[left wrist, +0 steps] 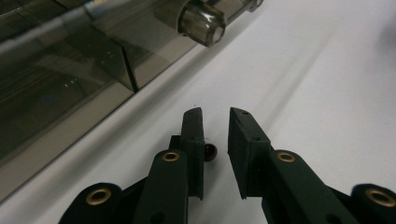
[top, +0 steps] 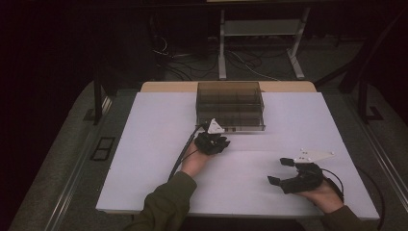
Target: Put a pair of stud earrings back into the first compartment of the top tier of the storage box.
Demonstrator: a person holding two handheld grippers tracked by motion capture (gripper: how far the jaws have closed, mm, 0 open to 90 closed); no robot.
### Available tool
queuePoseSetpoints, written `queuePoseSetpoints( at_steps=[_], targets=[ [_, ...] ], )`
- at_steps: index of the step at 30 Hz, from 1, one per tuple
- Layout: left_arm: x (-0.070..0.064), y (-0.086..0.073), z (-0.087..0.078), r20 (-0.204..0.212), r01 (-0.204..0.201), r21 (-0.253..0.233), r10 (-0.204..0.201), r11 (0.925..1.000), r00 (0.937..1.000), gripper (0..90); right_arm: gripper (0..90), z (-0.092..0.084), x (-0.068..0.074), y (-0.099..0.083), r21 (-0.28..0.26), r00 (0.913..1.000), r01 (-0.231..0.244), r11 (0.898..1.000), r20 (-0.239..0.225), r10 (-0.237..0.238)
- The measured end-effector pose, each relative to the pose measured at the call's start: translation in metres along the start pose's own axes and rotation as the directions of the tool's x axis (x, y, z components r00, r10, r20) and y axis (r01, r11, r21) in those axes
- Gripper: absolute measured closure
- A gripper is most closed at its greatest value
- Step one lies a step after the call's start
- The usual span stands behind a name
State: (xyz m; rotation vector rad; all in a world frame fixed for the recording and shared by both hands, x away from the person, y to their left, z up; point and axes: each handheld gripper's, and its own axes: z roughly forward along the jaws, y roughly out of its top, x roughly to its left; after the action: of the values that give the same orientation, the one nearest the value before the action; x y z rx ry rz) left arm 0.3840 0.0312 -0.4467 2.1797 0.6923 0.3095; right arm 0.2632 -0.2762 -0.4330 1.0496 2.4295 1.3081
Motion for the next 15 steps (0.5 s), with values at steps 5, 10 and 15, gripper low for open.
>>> queuePoseSetpoints(
  at_steps=[5, 10, 15],
  targets=[
    [-0.0010, -0.0011, 0.0026, 0.002, 0.002, 0.012, -0.002, 0.9999, 1.0000, 76.7, 12.7, 0.0000, 0.0000, 0.0000, -0.001, 1.0000, 0.000, 1.000, -0.001, 0.000],
    [-0.0005, -0.0024, 0.0044, 0.006, 0.000, 0.024, 0.000, 0.9997, 1.0000, 77.8, 12.7, 0.0000, 0.0002, -0.0001, -0.001, 1.0000, 0.001, 1.000, -0.001, -0.001],
    [-0.0011, -0.0030, 0.0065, 0.013, -0.009, 0.038, 0.009, 0.9992, 0.9999, 78.6, 12.7, 0.0003, 0.0004, 0.0000, -0.001, 1.0000, 0.001, 1.000, -0.002, -0.001]
  ],
)
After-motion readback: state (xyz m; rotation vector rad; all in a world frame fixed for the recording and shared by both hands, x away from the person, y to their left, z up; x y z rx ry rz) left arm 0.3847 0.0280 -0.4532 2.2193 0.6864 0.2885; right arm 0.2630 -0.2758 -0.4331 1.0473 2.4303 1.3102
